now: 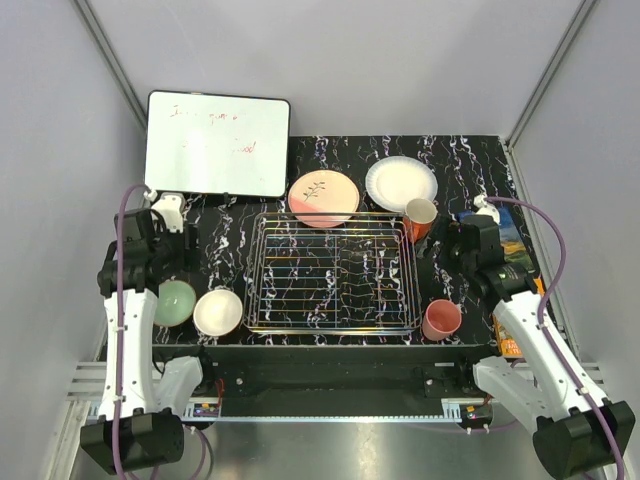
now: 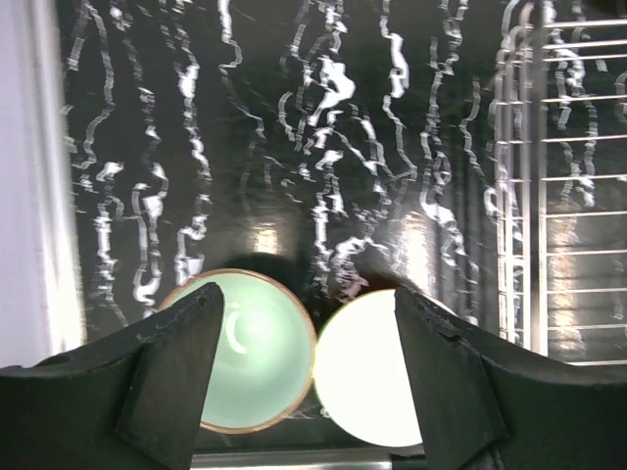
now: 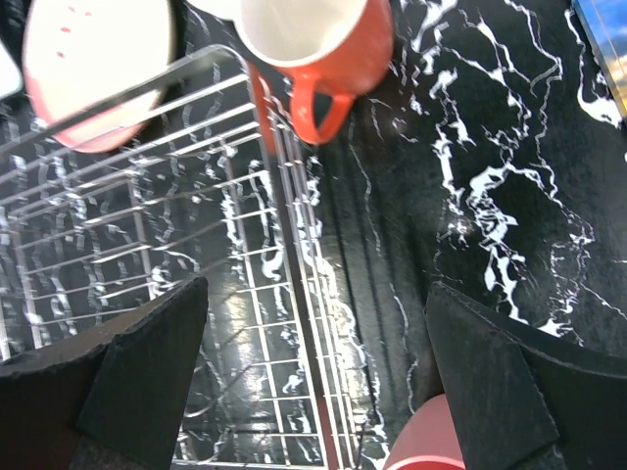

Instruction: Load the mixed dishes into the dish rack

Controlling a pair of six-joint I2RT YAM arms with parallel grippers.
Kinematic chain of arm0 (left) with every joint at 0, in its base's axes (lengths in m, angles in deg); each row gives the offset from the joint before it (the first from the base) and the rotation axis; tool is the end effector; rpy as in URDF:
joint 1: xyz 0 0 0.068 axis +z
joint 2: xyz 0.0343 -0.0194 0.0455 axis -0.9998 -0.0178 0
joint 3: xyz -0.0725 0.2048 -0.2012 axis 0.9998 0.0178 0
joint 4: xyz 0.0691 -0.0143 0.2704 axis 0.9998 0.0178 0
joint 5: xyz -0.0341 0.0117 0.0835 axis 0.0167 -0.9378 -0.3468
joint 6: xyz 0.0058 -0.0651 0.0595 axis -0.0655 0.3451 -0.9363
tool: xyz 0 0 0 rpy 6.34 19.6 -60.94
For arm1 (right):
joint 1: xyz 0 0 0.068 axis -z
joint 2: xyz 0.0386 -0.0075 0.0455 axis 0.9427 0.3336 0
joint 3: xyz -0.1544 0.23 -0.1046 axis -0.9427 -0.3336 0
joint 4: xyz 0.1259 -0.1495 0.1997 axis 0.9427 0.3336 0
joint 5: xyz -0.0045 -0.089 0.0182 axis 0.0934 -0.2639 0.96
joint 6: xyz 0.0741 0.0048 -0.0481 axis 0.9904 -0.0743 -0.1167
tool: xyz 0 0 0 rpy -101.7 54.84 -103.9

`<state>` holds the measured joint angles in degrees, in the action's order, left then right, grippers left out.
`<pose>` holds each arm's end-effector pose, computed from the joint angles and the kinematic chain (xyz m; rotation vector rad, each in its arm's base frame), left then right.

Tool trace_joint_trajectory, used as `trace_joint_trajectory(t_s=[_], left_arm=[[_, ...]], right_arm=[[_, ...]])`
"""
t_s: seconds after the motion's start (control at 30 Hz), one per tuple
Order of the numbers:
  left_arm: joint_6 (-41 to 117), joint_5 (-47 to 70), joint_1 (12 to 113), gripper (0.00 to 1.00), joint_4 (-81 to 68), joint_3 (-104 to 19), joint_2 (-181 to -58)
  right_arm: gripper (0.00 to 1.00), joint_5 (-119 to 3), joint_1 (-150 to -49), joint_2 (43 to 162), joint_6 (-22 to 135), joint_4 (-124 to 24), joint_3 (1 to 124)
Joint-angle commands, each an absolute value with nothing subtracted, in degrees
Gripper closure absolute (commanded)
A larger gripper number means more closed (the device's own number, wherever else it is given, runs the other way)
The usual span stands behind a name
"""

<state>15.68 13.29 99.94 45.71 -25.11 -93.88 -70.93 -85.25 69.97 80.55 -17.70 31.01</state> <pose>0.1973 0.0245 0.3095 0.0780 2.3363 -0.0161 0.2132 0.0480 0.2773 0.3725 2.2111 0.3299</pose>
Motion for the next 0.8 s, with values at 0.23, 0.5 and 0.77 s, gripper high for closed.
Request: trace_joint_trajectory(t_s=[0.23,0.5,0.77], left_arm=[[-0.8,-0.3,100.9,0.3,45.4,-18.2,-93.4],[0.7,1.5,101.9,0.3,42.5,-13.9,-95.1],[5.7,5.6,101.8,0.31,43.0,-19.4,-104.3]], right_arm=[[0.0,-73.5,-85.6,69.5,79.6,-18.7,28.6],[0.0,-72.6,-85.7,69.2,79.9,-20.4,26.6],[0.0,-71.3,-85.6,69.0,80.0,-21.6,25.1]])
